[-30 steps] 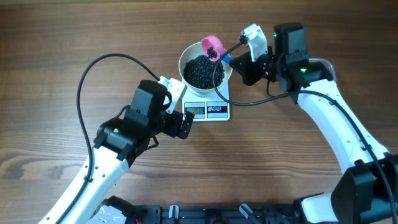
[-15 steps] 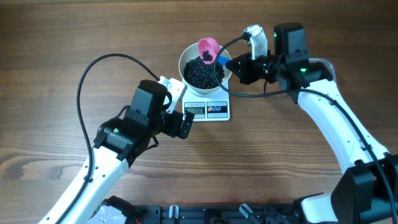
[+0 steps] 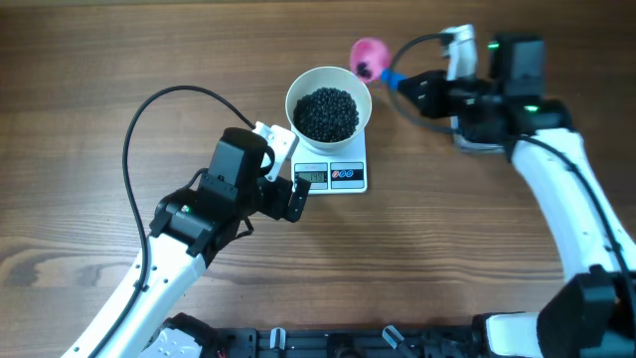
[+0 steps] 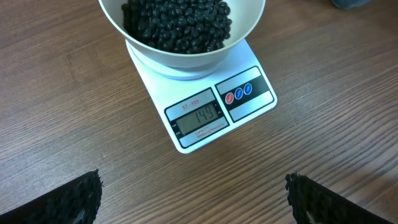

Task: Scoop item into bowl and weigh 150g on scale
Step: 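Carry the pink scoop right from the bowl to the bean tub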

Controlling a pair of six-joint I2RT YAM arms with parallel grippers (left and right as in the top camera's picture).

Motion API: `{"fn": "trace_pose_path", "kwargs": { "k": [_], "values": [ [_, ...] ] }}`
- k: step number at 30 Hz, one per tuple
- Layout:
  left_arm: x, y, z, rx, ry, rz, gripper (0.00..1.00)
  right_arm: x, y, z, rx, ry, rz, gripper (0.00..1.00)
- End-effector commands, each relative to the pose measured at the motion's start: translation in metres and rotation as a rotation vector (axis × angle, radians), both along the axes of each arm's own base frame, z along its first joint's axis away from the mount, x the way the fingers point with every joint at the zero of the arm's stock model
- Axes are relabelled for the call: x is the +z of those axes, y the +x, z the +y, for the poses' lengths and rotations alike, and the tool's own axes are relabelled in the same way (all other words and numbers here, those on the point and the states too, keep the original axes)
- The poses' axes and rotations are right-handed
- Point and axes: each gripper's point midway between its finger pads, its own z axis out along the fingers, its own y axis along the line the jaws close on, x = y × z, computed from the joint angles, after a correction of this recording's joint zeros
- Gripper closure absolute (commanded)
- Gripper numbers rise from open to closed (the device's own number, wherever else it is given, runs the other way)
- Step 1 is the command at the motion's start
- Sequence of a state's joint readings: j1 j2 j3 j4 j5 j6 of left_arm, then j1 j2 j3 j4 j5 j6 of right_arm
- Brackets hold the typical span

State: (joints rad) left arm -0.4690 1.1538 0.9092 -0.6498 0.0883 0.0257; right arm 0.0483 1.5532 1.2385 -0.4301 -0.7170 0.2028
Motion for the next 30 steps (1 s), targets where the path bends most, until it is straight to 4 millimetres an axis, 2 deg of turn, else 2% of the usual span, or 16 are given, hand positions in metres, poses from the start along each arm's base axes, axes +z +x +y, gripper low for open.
{"fn": "trace_pose_path", "kwargs": {
  "k": [1, 4, 8, 13, 16, 18, 20, 25, 30],
  "values": [
    [0.004, -0.001, -0.002, -0.022, -0.004, -0.015, 0.00, 0.035, -0.004, -0.039, -0.087, 0.136, 0.008, 0.96],
    [0.004, -0.001, -0.002, -0.022, -0.004, -0.015, 0.00, 0.032, 0.000, -0.092, -0.237, 0.161, 0.052, 0.96],
    [0.004, -0.001, -0.002, -0.022, -0.004, -0.015, 0.00, 0.022, -0.007, -0.147, -0.366, 0.154, 0.092, 0.96],
    [0.004, -0.001, -0.002, -0.022, -0.004, -0.015, 0.00, -0.006, -0.032, -0.218, -0.536, 0.033, 0.157, 0.96],
    [0.004, -0.001, -0.002, -0.022, -0.004, -0.015, 0.00, -0.026, -0.051, -0.246, -0.608, -0.091, 0.222, 0.96],
    [0.004, -0.001, -0.002, -0.022, -0.004, -0.015, 0.00, -0.034, -0.058, -0.253, -0.625, -0.143, 0.253, 0.96],
    [0.004, -0.001, -0.002, -0.022, -0.004, -0.015, 0.00, -0.036, -0.058, -0.252, -0.621, -0.164, 0.257, 0.96],
    [0.004, -0.001, -0.002, -0.022, -0.004, -0.015, 0.00, -0.052, -0.056, -0.235, -0.530, -0.275, 0.267, 0.96],
    [0.004, -0.001, -0.002, -0.022, -0.004, -0.015, 0.00, -0.070, -0.051, -0.211, -0.464, -0.296, 0.282, 0.96]
  ]
}}
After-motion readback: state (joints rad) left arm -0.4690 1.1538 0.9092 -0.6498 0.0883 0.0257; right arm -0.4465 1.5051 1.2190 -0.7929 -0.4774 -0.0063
